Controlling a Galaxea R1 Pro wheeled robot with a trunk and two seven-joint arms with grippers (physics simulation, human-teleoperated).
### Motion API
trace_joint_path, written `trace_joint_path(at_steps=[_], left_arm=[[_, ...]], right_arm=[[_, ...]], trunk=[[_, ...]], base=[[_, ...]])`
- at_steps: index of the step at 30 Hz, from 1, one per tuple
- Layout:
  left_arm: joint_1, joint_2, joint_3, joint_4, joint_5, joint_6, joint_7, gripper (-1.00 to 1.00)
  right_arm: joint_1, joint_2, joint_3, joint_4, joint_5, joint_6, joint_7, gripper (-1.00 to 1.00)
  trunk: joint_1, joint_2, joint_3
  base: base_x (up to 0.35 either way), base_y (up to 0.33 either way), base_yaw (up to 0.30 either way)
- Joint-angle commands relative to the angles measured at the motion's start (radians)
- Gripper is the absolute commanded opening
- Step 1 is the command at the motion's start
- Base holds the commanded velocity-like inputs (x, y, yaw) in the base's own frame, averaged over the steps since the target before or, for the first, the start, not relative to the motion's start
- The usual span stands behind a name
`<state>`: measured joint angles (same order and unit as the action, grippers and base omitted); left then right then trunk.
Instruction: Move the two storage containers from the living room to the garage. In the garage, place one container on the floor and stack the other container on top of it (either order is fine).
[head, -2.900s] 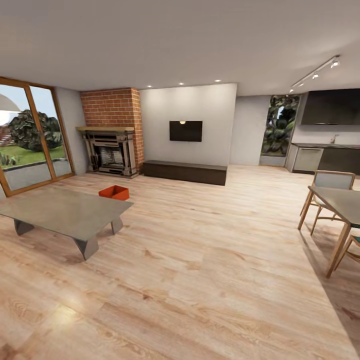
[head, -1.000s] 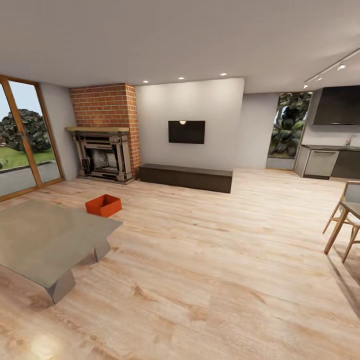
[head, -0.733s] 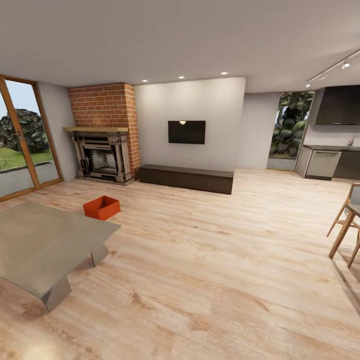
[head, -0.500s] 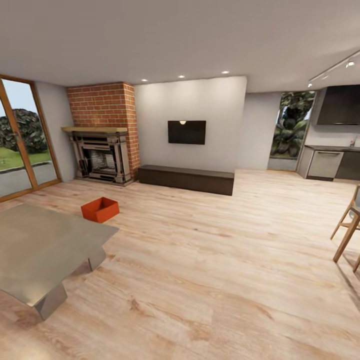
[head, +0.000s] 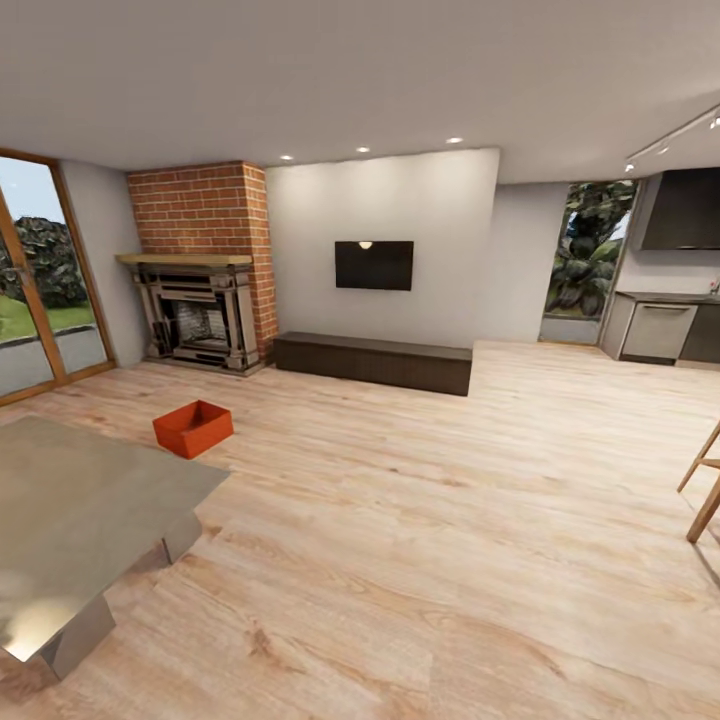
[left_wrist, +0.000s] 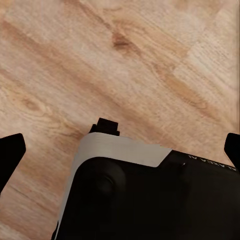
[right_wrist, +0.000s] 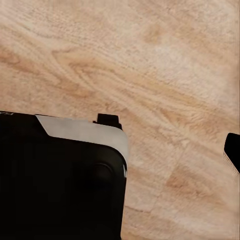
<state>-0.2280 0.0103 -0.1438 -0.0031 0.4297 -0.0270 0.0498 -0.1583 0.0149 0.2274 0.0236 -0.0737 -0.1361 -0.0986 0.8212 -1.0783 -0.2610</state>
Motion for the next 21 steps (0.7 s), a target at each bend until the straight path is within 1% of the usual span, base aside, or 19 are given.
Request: trace_joint_path(at_steps=[1, 21], left_arm=[[-0.001, 0.000, -0.008, 0.000, 0.008, -0.003, 0.003, 1.00], [-0.001, 0.000, -0.008, 0.000, 0.007, -0.003, 0.003, 1.00]], right_arm=[[-0.001, 0.001, 0.008, 0.003, -0.008, -0.005, -0.003, 1.00], [-0.001, 0.001, 0.009, 0.003, -0.008, -0.005, -0.003, 1.00]], trunk=[[0.001, -0.001, -0.001], [0.001, -0.001, -0.001]], base=[[0.325, 0.000, 0.000], [0.325, 0.000, 0.000]])
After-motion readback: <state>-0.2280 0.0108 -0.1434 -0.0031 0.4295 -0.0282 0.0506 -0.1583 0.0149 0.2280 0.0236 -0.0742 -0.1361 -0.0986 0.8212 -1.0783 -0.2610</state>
